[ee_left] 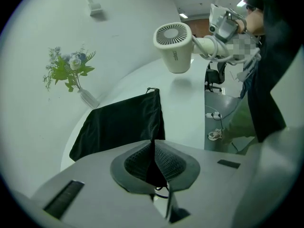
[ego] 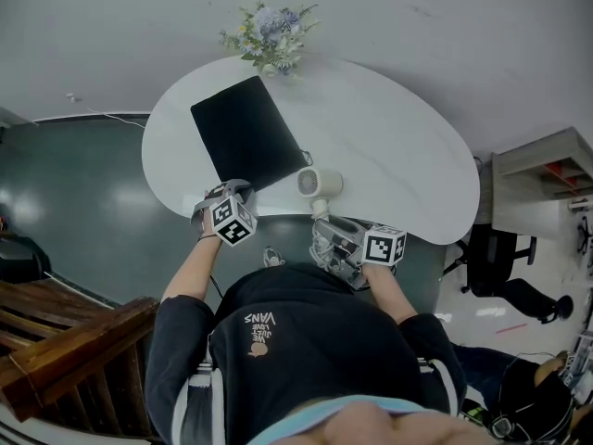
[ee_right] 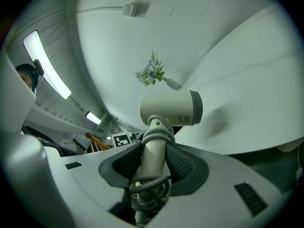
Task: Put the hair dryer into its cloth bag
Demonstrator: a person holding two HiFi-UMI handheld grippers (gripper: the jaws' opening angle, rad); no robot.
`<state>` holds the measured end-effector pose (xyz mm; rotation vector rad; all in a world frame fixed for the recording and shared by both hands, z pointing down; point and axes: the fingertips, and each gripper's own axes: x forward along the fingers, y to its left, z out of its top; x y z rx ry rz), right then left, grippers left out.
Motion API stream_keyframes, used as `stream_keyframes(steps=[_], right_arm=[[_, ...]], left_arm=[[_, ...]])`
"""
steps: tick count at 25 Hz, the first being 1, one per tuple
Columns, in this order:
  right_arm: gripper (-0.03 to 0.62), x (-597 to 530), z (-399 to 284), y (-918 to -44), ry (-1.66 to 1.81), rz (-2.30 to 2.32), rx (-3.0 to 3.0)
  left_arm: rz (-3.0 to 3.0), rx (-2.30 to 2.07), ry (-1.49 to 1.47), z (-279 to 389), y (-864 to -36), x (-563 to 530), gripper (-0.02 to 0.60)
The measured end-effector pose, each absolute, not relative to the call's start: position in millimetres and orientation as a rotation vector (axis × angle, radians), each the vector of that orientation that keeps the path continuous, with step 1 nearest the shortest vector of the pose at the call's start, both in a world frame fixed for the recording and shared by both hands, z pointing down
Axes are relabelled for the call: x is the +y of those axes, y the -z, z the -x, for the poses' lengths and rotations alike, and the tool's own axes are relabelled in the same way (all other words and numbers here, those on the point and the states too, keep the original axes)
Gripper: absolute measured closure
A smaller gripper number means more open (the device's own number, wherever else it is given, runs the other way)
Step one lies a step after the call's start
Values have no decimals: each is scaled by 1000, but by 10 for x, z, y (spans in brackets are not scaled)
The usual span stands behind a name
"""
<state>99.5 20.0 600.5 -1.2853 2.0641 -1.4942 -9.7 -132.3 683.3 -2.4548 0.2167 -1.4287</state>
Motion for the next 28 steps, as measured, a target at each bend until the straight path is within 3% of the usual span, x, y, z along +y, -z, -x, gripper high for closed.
stream_keyframes(steps=[28], right_arm=[[410, -49, -206, -6446, 1695, 1401, 2285]], left_arm=[[2802, 412, 1061, 67, -6003, -1335, 548]])
